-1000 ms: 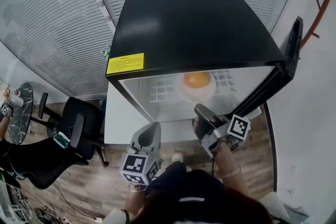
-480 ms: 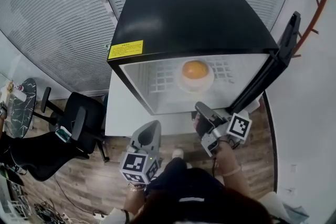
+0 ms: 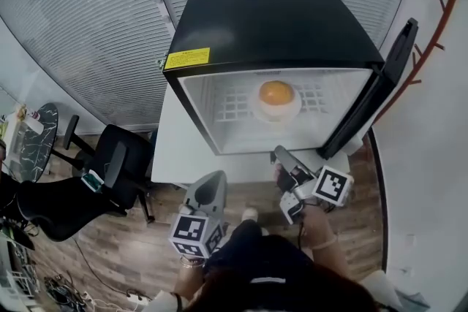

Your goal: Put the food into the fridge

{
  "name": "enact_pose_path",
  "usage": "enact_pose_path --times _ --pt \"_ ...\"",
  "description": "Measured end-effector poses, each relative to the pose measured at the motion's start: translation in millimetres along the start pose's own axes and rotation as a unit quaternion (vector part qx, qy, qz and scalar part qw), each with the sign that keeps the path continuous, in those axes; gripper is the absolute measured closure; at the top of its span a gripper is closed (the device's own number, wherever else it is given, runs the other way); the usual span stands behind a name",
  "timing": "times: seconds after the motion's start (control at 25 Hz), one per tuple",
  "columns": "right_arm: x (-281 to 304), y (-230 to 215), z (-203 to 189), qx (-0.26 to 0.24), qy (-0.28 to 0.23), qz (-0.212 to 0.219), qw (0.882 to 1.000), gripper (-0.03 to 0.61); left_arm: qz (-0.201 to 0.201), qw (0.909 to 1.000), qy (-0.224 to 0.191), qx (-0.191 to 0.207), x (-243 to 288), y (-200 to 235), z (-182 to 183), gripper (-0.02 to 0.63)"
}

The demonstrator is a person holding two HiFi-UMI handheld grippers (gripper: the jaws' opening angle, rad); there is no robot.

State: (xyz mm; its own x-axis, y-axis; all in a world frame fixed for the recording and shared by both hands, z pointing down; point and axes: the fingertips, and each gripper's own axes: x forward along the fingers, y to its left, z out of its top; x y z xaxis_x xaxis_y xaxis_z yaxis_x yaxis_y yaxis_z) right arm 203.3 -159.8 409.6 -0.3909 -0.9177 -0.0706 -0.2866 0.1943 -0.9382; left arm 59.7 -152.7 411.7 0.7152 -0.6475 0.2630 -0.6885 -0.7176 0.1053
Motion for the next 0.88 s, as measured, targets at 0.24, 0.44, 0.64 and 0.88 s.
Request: enact_pose_path --times 0.24,0.44,0.64,0.88 --pt "-16 7 -13 -0.048 0.002 -0.031 0.998 0.583 0.010 0.9999 -0.003 -0.001 -17 -7 -2 0.614" --pt "-35 8 -16 -0.119 0.012 -0.066 0.991 0.583 0.017 0.9998 -0.013 -0.002 -29 -16 -2 0.614" --pt "-44 22 -22 -0.200 0.022 -0.063 0.978 0.583 0.026 0.9996 -0.013 -0.002 -43 -24 -6 0.614" --pt "-55 34 -22 -0.292 0.016 -0.081 0.953 0.584 0.033 0.9994 -0.007 0.005 -51 -31 -8 0.614"
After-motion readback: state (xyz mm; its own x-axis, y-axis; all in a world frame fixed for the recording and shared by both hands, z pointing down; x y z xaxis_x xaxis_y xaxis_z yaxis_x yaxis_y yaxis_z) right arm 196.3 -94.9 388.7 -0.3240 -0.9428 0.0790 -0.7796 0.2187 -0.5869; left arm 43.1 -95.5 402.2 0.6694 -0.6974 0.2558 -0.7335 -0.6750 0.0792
